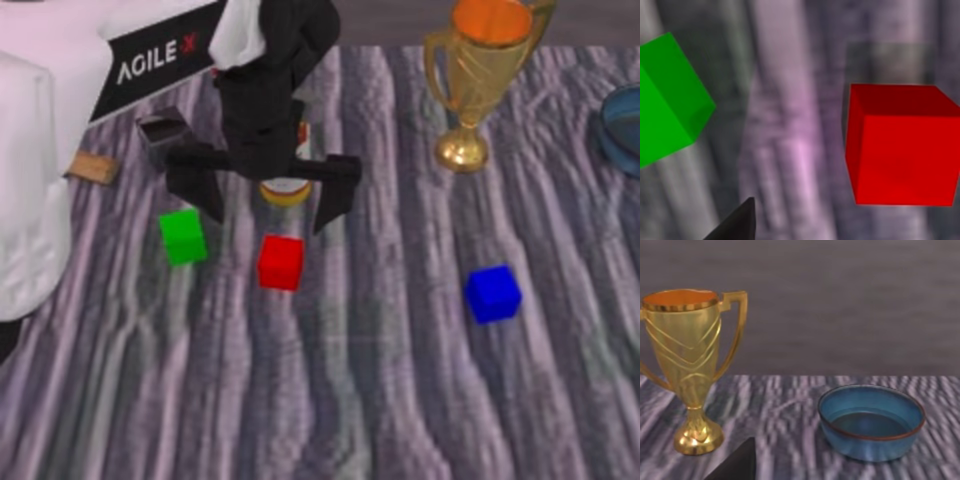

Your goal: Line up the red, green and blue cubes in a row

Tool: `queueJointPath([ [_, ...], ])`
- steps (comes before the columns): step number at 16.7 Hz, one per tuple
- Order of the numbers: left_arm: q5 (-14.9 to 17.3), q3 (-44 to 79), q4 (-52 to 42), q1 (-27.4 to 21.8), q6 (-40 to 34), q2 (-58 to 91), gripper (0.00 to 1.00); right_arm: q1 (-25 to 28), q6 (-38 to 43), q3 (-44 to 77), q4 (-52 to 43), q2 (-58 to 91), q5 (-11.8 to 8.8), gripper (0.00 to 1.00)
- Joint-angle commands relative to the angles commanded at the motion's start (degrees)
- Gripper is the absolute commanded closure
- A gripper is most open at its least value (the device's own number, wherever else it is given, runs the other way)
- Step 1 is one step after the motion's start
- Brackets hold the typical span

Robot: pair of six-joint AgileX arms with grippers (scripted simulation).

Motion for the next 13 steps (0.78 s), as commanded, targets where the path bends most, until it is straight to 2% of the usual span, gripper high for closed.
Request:
queueJointPath([
  [6, 0.0, -0.9, 1.1, 0.2, 0.1, 0.2, 0.00, 0.0, 0.0, 0.0, 0.0, 0.0, 0.0, 0.00],
  [13, 0.1, -10.1, 15.3, 0.1, 0.2, 4.9, 0.00, 0.0, 0.0, 0.0, 0.0, 0.0, 0.0, 0.00],
])
